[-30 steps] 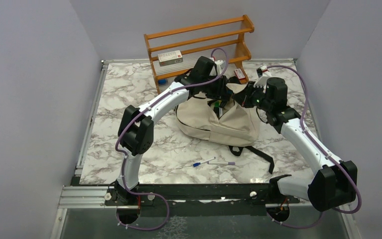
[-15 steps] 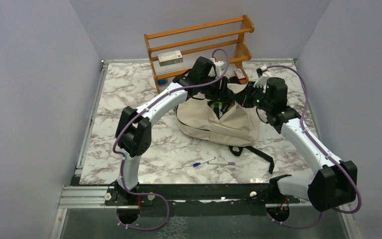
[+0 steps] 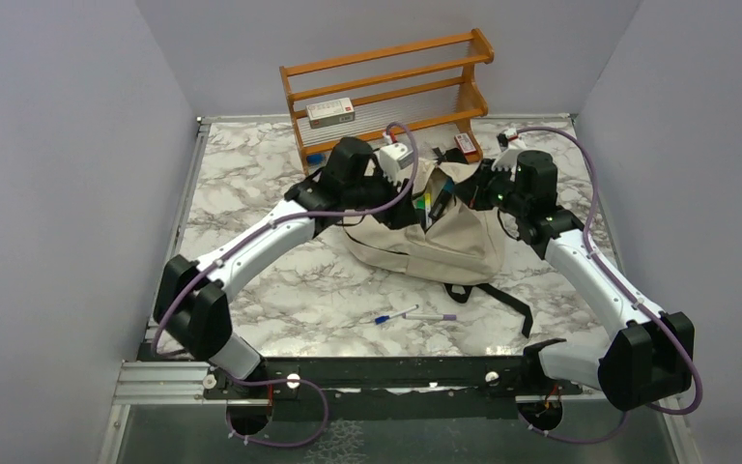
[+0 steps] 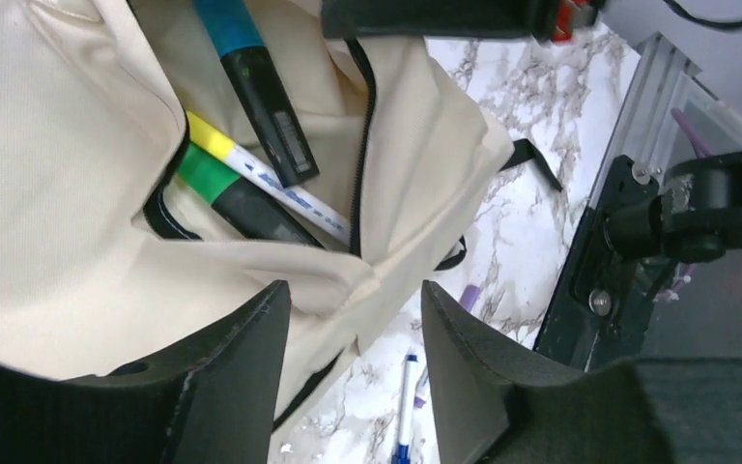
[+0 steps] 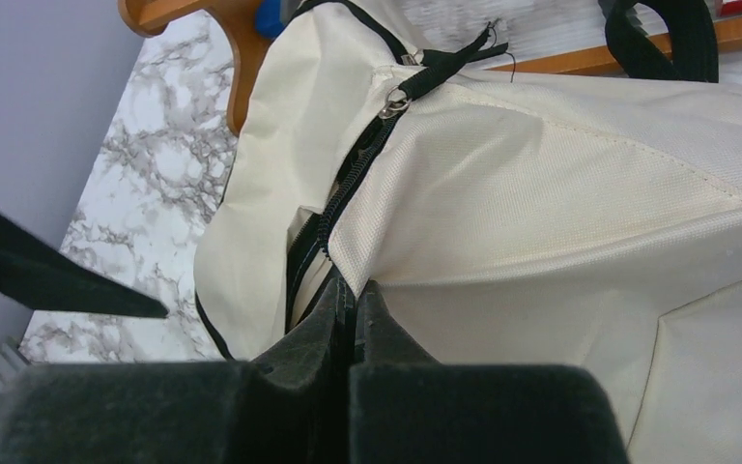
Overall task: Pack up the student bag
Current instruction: Place the stationery in the student bag, then pick up the stationery from the center of the board.
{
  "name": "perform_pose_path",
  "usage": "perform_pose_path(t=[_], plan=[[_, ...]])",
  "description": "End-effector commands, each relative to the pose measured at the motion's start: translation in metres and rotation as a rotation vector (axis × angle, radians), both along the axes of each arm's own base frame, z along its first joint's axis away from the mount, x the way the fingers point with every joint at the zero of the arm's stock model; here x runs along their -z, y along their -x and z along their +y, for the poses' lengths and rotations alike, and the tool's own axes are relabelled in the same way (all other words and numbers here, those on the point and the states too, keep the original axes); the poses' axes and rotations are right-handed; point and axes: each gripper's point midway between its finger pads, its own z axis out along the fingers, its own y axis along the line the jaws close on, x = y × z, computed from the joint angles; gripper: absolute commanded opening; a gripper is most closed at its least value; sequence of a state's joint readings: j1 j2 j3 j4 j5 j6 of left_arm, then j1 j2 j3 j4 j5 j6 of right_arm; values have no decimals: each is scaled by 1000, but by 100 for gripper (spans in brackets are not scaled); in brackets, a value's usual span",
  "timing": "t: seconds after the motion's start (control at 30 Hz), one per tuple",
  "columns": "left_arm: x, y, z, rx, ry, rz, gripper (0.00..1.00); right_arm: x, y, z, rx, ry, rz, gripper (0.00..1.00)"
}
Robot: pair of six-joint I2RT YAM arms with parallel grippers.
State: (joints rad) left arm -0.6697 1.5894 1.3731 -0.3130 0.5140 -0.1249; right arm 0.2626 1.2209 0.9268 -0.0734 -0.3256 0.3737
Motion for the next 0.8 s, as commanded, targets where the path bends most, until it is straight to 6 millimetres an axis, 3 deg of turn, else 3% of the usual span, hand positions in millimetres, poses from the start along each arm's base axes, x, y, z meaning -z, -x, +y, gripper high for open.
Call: perform_pose_path(t=[0.0, 0.37, 0.57, 0.77], plan=[[-31, 22, 7, 97, 134, -229, 54, -35, -3, -3, 4, 16, -100, 1], [-20, 91, 34, 381, 239, -619, 61, -43, -6, -10, 37, 52, -118, 1], [9, 114, 31, 527, 175, -645, 66, -41, -5, -13, 55, 56, -112, 1], [34, 123, 25, 580, 146, -579, 61, -39, -5, -14, 59, 58, -113, 1]])
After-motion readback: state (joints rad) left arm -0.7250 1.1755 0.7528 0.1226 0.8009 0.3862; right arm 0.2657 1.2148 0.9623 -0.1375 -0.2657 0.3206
